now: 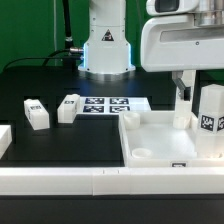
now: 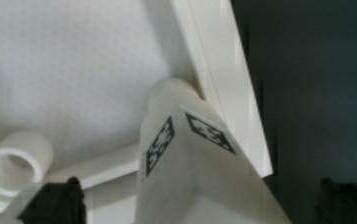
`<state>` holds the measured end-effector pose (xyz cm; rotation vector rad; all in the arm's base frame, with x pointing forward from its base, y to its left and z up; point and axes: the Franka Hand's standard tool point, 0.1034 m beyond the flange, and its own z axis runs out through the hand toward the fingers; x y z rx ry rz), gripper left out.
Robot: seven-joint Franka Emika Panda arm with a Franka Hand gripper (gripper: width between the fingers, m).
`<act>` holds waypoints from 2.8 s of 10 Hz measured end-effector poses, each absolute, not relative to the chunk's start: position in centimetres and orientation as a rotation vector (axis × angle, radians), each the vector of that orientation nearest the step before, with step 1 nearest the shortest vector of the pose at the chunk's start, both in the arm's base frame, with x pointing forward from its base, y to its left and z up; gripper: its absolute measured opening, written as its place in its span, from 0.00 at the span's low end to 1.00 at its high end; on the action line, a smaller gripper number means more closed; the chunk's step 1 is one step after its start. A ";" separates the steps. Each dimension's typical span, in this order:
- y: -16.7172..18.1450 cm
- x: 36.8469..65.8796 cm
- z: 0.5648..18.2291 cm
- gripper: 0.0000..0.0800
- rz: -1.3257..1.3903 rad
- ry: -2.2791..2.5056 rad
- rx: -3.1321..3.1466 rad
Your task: Assemble desk
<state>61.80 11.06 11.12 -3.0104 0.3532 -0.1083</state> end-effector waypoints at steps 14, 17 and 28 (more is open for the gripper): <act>11.0 62.3 11.2 0.36 -0.093 -0.421 -3.053; 11.0 62.3 11.3 0.36 -0.086 0.070 -3.073; 8.4 62.1 11.3 0.61 -0.080 1.057 -2.952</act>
Offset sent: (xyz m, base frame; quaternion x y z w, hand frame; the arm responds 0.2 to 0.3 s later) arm 0.0087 0.0027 0.0025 -0.0300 -0.0337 -0.2769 0.9598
